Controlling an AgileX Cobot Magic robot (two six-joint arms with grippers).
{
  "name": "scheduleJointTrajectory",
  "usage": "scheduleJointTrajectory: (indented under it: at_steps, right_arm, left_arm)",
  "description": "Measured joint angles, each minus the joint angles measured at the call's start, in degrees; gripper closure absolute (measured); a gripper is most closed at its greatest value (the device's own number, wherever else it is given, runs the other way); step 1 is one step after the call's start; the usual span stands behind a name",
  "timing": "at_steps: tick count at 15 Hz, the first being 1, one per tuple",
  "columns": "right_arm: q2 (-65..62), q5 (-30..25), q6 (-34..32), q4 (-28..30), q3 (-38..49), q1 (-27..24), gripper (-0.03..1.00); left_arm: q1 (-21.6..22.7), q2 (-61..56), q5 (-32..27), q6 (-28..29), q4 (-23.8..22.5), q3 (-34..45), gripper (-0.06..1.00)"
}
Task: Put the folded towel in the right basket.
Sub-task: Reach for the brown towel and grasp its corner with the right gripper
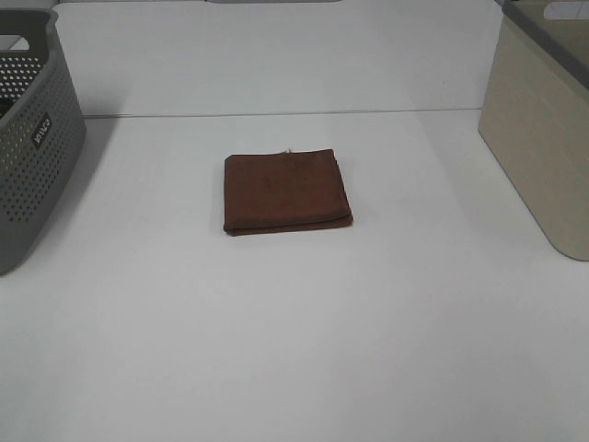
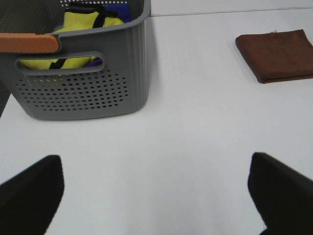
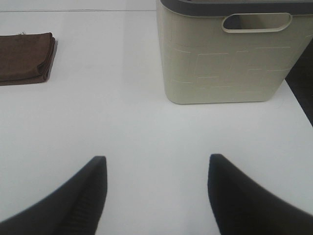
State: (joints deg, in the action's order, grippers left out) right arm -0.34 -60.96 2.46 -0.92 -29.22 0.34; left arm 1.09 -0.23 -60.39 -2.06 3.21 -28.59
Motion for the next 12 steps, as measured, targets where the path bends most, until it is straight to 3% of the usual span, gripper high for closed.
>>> scheduleJointTrajectory:
  at_steps: [12]
  right_arm:
    - [0.00, 0.00, 0.00, 0.00, 0.00, 0.00, 0.38]
  left_arm:
    - [0.00, 0.00, 0.00, 0.00, 0.00, 0.00, -0.03]
